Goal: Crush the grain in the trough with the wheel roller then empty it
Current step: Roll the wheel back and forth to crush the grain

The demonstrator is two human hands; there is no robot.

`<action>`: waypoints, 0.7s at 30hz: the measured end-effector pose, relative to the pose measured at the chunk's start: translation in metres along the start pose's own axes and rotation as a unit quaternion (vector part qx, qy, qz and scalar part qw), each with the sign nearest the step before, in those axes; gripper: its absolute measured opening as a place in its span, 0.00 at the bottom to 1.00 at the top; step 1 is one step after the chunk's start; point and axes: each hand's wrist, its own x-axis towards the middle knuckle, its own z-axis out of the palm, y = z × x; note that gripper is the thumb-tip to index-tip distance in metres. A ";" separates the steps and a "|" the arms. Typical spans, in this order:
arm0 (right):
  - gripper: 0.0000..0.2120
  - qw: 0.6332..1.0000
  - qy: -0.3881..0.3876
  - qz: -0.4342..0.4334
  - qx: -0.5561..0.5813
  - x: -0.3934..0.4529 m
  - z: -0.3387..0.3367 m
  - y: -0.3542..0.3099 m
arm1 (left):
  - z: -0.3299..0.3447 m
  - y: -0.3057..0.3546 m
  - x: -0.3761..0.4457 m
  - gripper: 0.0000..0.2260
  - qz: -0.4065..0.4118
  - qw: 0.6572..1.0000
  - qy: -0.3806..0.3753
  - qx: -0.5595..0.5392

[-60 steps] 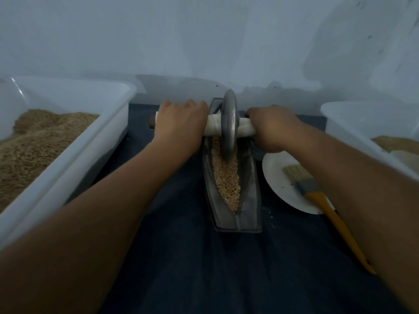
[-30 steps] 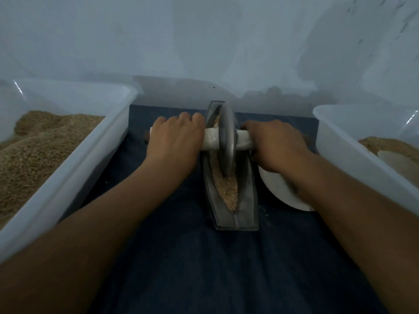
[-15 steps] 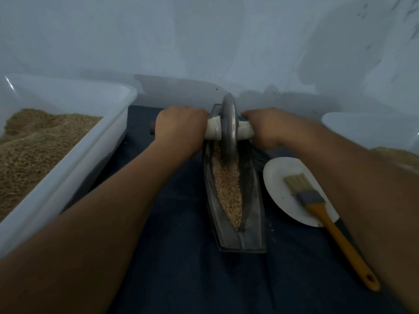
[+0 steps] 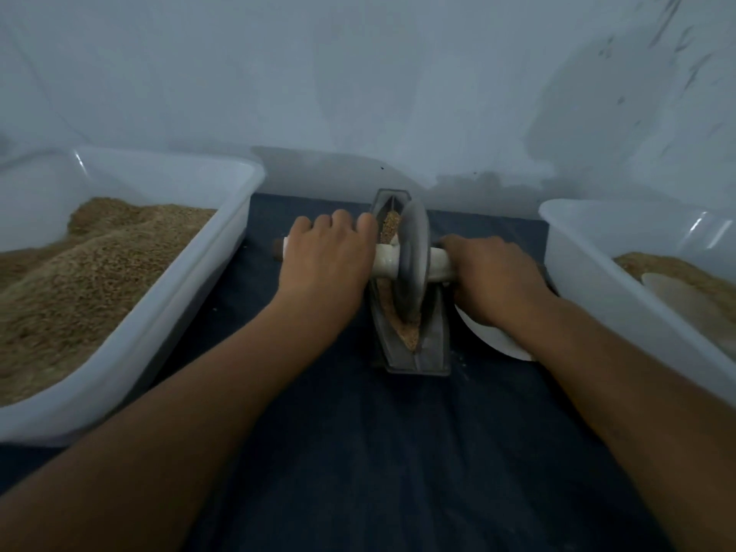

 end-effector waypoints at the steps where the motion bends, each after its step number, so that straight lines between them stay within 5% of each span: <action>1: 0.17 1.000 0.005 0.001 0.001 -0.008 -0.003 -0.002 | -0.005 0.001 -0.006 0.18 0.003 1.000 0.004 0.002; 12: 0.08 0.995 0.082 -0.046 -0.042 -0.015 -0.011 -0.014 | -0.001 -0.007 -0.023 0.21 -0.010 0.999 -0.014 -0.033; 21: 0.27 0.999 -0.039 0.008 -0.026 0.061 0.016 0.012 | 0.033 -0.010 0.050 0.10 -0.005 1.000 -0.013 -0.004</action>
